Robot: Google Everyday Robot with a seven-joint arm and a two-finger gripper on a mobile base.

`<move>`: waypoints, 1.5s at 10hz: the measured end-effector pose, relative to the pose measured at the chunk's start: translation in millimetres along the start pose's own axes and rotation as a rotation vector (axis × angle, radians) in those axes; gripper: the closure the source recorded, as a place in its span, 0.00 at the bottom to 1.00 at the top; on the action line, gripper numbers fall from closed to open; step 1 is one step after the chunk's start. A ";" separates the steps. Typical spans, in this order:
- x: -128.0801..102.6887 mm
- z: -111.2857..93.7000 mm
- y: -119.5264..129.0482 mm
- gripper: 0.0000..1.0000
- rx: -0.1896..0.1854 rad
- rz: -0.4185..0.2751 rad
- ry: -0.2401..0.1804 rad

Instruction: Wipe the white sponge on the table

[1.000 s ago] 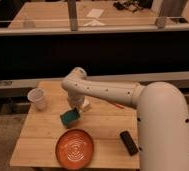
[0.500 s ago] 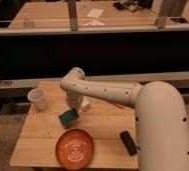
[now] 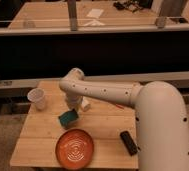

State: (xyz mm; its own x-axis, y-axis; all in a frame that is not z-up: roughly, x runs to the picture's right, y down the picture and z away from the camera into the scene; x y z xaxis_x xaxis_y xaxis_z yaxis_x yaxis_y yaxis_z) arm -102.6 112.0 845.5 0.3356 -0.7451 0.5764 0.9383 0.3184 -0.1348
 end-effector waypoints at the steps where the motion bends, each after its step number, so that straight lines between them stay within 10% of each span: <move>1: -0.6 0.4 1.3 0.96 -0.001 0.000 -0.001; 15: 8.7 -1.6 12.4 0.96 0.002 0.010 -0.001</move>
State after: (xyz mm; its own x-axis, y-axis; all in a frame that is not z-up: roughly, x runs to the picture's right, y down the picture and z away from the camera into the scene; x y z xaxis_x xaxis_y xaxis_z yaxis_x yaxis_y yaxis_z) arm -88.0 108.6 847.6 0.3449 -0.7411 0.5760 0.9347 0.3272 -0.1387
